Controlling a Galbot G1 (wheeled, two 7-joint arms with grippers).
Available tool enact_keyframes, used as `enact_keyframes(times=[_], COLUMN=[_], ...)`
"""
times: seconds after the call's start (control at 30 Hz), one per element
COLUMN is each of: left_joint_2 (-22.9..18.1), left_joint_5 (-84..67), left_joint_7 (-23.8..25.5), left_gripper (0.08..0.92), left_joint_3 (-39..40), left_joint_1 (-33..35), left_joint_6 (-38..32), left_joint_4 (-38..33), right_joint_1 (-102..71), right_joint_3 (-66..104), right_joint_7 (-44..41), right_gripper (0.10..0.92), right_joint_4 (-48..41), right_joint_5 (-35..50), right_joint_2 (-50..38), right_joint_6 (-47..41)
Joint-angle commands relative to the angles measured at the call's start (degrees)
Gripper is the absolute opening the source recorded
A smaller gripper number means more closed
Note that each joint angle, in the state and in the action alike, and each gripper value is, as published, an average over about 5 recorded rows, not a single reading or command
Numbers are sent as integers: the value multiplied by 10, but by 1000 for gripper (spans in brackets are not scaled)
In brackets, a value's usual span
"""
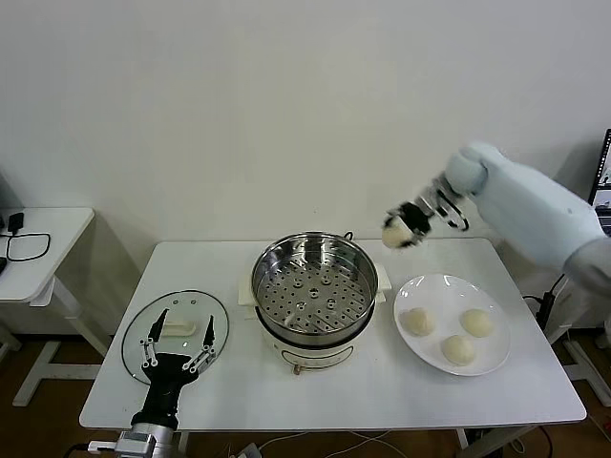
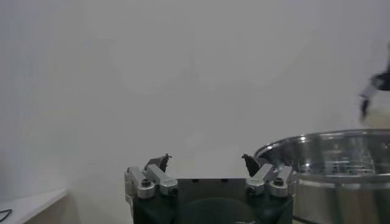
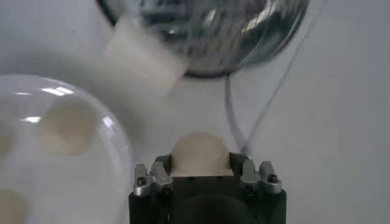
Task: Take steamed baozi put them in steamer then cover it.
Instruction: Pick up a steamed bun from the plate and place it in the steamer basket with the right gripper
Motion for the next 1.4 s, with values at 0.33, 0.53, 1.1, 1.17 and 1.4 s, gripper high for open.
enact_keyframes(times=[0.33,0.53,1.1,1.17,1.4], left_joint_2=[-1,-5,-7,-7,-12], left_joint_5=[0,0,3,3,4], left_joint_7=[-3,-5,-16,-19,-25], left_gripper=[823,823,823,823,823], left_joint_3=[-2,0,-3,-3,2], left_joint_1=[10,9,5,4,3], left_joint_6=[-5,-2,1,4,15], left_joint_4=[-12,-18,-7,-8,-13], right_joint_1=[-13,-48,-78,-77,-49], right_joint_3=[-50,-36,-10,-10,-13], right_joint_7=[5,-1,-8,-8,-30], right_gripper=[645,645,748,786,822], right_joint_4=[39,3,-37,-37,19], right_joint_5=[-131,-178,-227,-222,-145], right_joint_2=[153,168,186,184,135], right_joint_6=[124,123,118,116,78])
